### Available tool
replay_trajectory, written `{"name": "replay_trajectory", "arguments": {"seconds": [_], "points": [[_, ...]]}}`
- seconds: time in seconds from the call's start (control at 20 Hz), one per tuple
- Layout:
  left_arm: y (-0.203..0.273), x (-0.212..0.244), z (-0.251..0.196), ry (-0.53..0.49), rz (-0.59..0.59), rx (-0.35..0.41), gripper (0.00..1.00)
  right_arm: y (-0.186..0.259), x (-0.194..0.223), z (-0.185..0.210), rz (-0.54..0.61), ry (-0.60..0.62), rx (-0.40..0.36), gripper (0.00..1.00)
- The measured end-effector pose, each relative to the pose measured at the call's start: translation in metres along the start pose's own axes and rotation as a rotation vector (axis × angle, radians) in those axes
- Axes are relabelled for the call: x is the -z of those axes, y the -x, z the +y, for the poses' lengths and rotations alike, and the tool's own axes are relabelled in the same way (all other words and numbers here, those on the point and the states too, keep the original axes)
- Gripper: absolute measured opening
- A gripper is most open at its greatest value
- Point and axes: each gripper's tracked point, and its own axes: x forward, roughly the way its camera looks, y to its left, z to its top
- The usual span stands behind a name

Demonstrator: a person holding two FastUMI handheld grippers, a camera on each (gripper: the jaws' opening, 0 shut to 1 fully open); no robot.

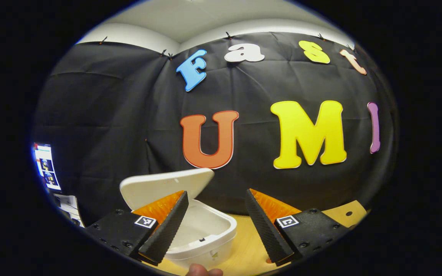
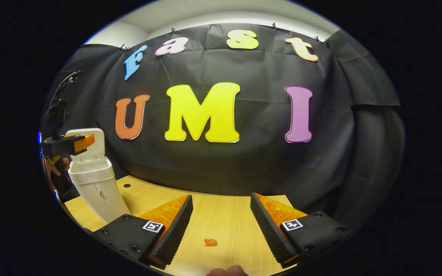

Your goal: Press the lid of the desktop garbage bin to open it, pick up the crumpled paper on the desktop and throw it into the bin, then pick up the pop can on the desktop and drop it into the bin, and finally close the garbage bin lid.

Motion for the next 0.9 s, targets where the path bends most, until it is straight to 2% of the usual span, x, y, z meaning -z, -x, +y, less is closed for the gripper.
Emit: {"name": "replay_trajectory", "arguments": {"seconds": [0.1,0.2,0.3,0.4,0.65,0.9], "points": [[0.013,0.004,-0.016,0.008,0.019,0.057,0.98,0.001,0.008,-0.006,0.013,-0.001,0.004,0.95],[0.028,0.005,-0.026,0.01,0.017,0.077,0.98,0.002,0.016,-0.013,0.022,0.009,0.014,0.95],[0.042,0.011,-0.04,0.018,0.024,0.113,0.98,0.004,0.025,-0.015,0.031,0.015,0.006,0.92],[0.06,0.025,-0.056,0.002,0.055,0.151,0.98,0.005,0.039,-0.014,0.053,0.011,-0.012,0.95],[0.095,0.066,-0.08,-0.049,0.158,0.204,0.98,-0.008,0.082,-0.021,0.137,-0.029,-0.024,0.95],[0.115,0.081,-0.089,-0.079,0.211,0.209,0.98,-0.031,0.118,-0.019,0.202,-0.013,-0.058,0.95]]}}
